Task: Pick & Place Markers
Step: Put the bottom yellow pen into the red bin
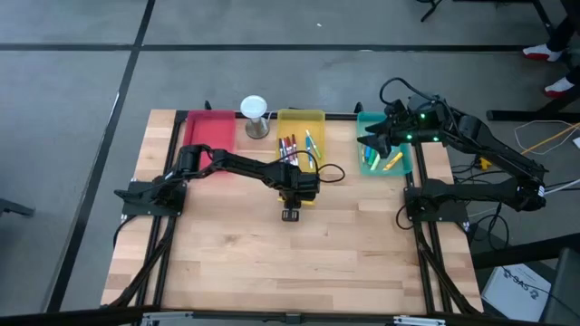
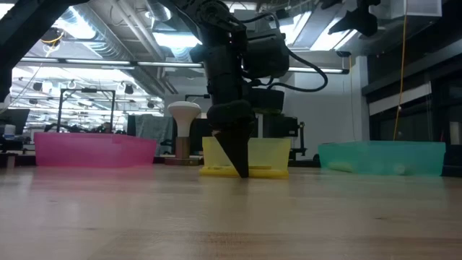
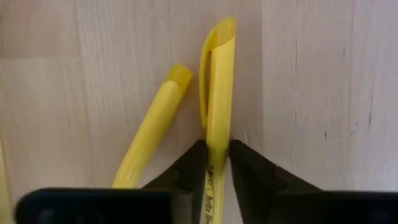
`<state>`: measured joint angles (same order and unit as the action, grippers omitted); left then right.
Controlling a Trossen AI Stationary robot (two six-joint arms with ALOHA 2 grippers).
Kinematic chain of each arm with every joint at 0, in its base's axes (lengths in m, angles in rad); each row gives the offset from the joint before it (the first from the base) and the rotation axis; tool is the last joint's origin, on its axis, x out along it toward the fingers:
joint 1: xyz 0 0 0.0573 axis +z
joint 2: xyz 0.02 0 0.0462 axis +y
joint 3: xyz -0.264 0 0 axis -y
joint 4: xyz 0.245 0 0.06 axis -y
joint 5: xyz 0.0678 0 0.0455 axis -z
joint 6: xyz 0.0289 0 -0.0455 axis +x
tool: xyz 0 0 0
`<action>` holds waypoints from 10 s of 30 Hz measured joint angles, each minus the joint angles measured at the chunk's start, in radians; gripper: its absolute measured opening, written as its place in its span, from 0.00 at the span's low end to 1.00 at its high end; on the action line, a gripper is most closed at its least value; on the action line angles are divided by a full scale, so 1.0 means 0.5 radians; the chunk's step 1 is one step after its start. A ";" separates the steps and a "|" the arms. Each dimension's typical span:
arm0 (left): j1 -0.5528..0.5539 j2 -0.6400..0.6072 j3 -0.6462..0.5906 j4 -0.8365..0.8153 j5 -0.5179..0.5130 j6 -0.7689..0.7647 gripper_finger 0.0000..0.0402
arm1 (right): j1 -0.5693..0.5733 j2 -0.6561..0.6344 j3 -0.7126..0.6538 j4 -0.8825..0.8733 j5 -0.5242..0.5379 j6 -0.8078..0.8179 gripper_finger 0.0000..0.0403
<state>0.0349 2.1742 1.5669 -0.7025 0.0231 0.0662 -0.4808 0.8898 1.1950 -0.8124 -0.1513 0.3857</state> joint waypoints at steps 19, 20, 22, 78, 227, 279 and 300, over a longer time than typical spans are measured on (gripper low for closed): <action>0.001 0.006 0.061 -0.086 0.042 -0.053 0.06 | 0.000 0.001 0.000 0.000 0.003 -0.001 0.74; 0.001 0.010 0.080 -0.107 0.042 -0.048 0.06 | 0.000 0.001 0.000 0.000 0.003 -0.001 0.74; -0.001 0.014 0.120 -0.155 0.046 -0.040 0.06 | 0.000 0.001 0.000 0.000 0.003 0.000 0.74; 0.052 -1.113 -0.219 0.568 -0.117 -0.383 0.06 | 0.002 -0.171 -0.001 0.185 -0.001 -0.003 0.74; 0.305 -1.617 -0.283 0.725 0.286 -0.509 0.57 | 0.693 0.273 -0.001 0.607 0.332 -0.166 0.07; 0.283 -1.616 -0.283 0.724 0.111 -0.548 0.57 | -0.673 0.404 -0.689 -0.134 0.501 0.564 0.07; 0.283 -1.615 -0.284 0.723 0.111 -0.579 0.57 | -0.830 1.056 -0.693 -0.052 0.291 0.470 0.07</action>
<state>0.1764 1.3666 1.4250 -0.3408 0.0788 -0.2234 -0.8961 1.4176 0.8486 -0.8384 -0.0057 0.6205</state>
